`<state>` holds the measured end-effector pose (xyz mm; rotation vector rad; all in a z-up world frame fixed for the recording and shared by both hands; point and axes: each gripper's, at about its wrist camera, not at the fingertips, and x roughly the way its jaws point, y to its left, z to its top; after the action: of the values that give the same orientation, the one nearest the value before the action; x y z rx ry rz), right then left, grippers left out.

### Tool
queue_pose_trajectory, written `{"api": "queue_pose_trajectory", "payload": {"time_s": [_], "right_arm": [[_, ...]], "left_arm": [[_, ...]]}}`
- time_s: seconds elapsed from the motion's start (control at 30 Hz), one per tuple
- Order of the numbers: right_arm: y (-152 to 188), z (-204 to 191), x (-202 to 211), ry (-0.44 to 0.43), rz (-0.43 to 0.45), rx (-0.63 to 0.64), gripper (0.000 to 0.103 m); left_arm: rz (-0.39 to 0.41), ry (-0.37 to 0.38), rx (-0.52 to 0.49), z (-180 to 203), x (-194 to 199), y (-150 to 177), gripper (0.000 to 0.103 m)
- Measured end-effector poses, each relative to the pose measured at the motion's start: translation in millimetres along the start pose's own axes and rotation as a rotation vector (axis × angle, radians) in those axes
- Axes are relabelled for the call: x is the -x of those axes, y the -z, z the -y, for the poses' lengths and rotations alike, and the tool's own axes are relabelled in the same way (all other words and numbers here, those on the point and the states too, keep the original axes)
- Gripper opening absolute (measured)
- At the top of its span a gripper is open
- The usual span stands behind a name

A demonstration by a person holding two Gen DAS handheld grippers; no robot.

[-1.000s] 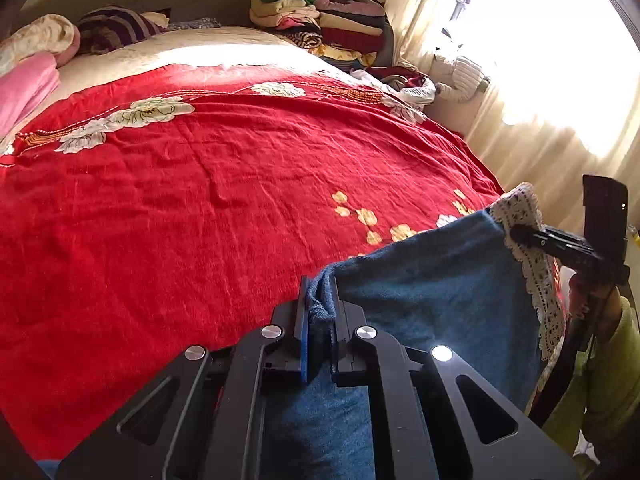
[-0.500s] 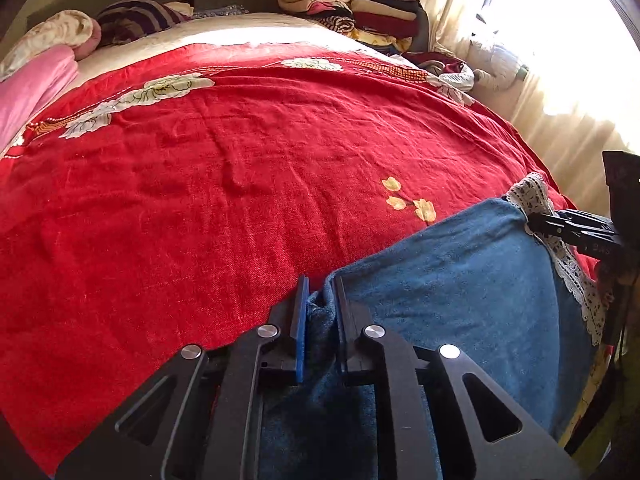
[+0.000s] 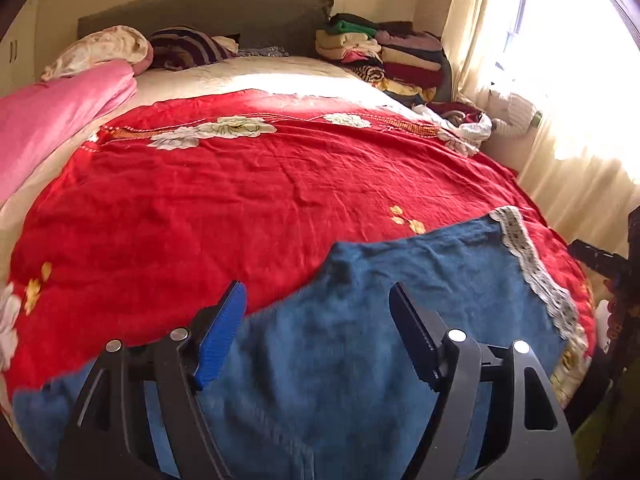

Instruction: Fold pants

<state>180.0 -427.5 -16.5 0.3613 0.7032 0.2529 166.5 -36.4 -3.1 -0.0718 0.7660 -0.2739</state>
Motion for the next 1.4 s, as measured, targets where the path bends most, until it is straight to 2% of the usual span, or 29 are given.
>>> {"api": "queue_pose_trajectory", "payload": {"time_s": [0.1,0.3,0.37,0.43,0.57,0.63,0.73,0.77,0.8,0.83,0.87,0.97,1.13,1.3,1.4], "right_arm": [[11,0,8,-0.001,-0.047,-0.025,0.052],[31,3,0,0.037,-0.143,-0.063,0.052],[36,3,-3,0.055,-0.166,-0.071,0.052],[39,2,-7,0.085,-0.189,-0.070,0.052],[47,-1,-18,0.093,-0.248,-0.072,0.052],[52,-5,-25,0.111,-0.294,-0.048,0.056],[54,-14,-26,0.131,-0.298,-0.006,0.056],[55,-17,-27,0.139,-0.303,0.010,0.051],[56,-19,-27,0.129,-0.308,0.022,0.032],[57,-24,-28,0.106,-0.314,0.040,0.021],[58,-31,-28,0.119,-0.314,0.078,0.016],[57,-44,-23,0.166,-0.289,0.144,0.012],[61,-43,-7,0.202,-0.288,0.158,0.011],[66,-37,-16,0.233,-0.327,0.135,0.015],[66,-34,-14,0.245,-0.321,0.116,0.026]], "left_arm": [[0.003,-0.033,0.008,-7,22,24,0.082],[-0.064,-0.148,0.006,-28,37,57,0.082],[-0.094,-0.219,0.003,-38,38,66,0.082],[-0.101,-0.255,0.000,-45,39,72,0.082],[-0.104,-0.245,0.023,-54,42,75,0.082],[-0.102,-0.242,0.024,-56,41,77,0.082],[-0.097,-0.236,0.024,-55,41,78,0.082],[-0.095,-0.230,0.030,-56,42,79,0.082],[-0.095,-0.226,0.034,-56,41,79,0.082],[-0.094,-0.224,0.040,-56,41,79,0.082],[-0.095,-0.224,0.043,-56,41,78,0.082],[-0.092,-0.219,0.045,-55,41,78,0.082],[-0.085,-0.199,0.064,-57,43,76,0.082],[-0.083,-0.196,0.062,-60,41,78,0.082],[-0.076,-0.184,0.068,-61,42,79,0.082]]}}
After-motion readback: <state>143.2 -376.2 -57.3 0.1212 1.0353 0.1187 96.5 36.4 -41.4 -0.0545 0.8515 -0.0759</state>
